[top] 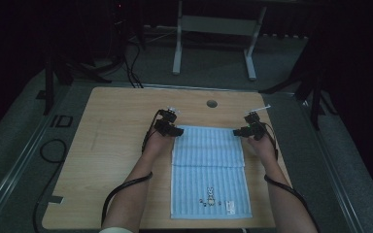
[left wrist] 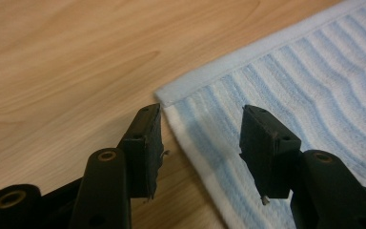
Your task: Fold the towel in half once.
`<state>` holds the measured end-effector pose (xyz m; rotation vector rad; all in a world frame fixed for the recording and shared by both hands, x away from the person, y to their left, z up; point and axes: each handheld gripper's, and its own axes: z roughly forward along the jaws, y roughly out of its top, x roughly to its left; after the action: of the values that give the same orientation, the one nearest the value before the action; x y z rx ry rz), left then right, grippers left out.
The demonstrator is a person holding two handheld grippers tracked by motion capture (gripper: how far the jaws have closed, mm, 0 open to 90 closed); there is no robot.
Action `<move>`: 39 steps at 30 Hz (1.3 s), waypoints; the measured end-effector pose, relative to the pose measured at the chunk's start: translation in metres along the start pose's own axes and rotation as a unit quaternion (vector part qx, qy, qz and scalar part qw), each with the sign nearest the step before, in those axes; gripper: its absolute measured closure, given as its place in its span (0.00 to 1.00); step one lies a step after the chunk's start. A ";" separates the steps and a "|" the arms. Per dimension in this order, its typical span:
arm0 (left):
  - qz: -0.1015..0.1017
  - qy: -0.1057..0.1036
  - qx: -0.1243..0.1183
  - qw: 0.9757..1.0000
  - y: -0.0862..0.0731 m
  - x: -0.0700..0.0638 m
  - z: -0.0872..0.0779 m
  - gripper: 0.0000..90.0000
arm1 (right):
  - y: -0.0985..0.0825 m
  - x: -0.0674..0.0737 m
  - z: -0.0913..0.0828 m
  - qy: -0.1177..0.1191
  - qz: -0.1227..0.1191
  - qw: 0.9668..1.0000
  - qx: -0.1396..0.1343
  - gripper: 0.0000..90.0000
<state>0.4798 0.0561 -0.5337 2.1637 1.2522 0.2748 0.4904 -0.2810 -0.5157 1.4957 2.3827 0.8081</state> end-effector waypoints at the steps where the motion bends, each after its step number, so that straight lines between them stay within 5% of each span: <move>1: 0.005 0.005 0.002 1.000 0.000 -0.001 0.003 0.55 | 0.000 -0.001 0.003 -0.007 0.003 1.000 0.000 0.57; 6: 0.011 0.011 -0.004 1.000 0.000 -0.003 0.012 0.56 | -0.002 -0.001 0.014 -0.014 0.004 1.000 0.015 0.57; 11: 0.018 0.027 -0.006 0.999 0.001 -0.006 0.014 0.60 | -0.002 0.008 0.019 -0.036 -0.038 0.998 0.027 0.66; 15: 0.017 0.014 -0.008 1.000 0.001 -0.008 0.014 0.82 | -0.001 0.015 0.019 -0.023 -0.054 0.998 0.032 0.91; 17: 0.028 0.009 -0.014 0.999 0.000 -0.011 0.012 0.95 | -0.001 0.018 0.018 -0.023 -0.059 0.997 0.037 0.96; 19: 0.032 0.001 -0.019 0.999 0.001 -0.011 0.008 0.97 | 0.000 0.019 0.013 -0.022 -0.057 0.998 0.027 0.97; 23: 0.035 -0.026 -0.049 0.998 0.008 -0.010 -0.014 0.97 | 0.007 0.015 -0.005 -0.011 -0.051 0.999 -0.003 0.97; 28: 0.030 -0.056 -0.108 0.992 0.025 -0.008 -0.059 0.97 | 0.026 0.019 -0.039 -0.014 -0.062 0.997 -0.045 0.97; 33: 0.047 -0.048 -0.148 0.987 0.044 -0.009 -0.102 0.97 | 0.049 0.023 -0.079 -0.009 -0.067 0.994 -0.090 0.97; 39: 0.058 -0.040 -0.190 0.979 0.055 -0.011 -0.141 0.97 | 0.073 0.035 -0.125 -0.013 -0.097 0.986 -0.138 0.97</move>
<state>0.4479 0.0844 -0.3879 1.8972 0.9422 0.4340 0.4732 -0.2681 -0.3685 1.1417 2.2418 1.0155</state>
